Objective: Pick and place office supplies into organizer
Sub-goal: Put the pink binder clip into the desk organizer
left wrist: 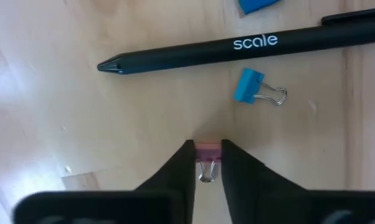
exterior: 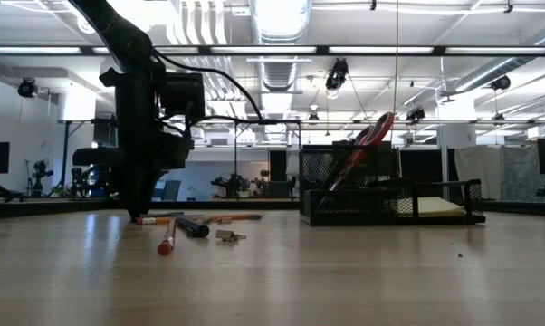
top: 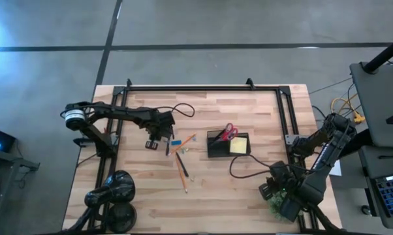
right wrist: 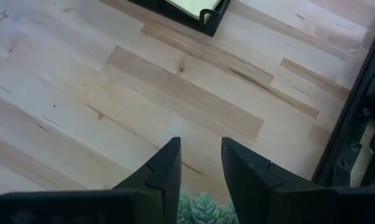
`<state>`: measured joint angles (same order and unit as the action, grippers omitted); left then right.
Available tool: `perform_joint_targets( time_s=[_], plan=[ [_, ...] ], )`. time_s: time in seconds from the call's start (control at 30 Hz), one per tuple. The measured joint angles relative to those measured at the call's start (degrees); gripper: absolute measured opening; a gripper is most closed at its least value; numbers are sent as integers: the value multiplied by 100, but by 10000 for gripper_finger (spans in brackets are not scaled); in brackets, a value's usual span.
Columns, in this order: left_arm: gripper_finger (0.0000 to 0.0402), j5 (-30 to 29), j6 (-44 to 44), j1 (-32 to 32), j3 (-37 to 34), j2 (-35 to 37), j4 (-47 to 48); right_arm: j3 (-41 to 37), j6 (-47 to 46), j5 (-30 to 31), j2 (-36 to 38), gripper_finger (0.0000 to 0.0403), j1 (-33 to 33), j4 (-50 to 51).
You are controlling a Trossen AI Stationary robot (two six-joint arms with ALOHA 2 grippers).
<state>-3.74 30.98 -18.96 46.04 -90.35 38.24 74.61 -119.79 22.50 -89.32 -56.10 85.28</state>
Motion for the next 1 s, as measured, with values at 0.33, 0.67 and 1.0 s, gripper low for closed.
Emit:
perform_joint_targets(
  time_s=[0.33,0.67,1.0],
  plan=[
    [29,-240,-791,-9,232,-15,144,0,-224,131,4,101,2,15],
    [30,386,-2365,986,1729,335,89,0,-272,463,102,86,0,50],
    [30,-156,-3228,2615,2928,-251,-955,2,-164,463,111,75,0,194]
  ],
)
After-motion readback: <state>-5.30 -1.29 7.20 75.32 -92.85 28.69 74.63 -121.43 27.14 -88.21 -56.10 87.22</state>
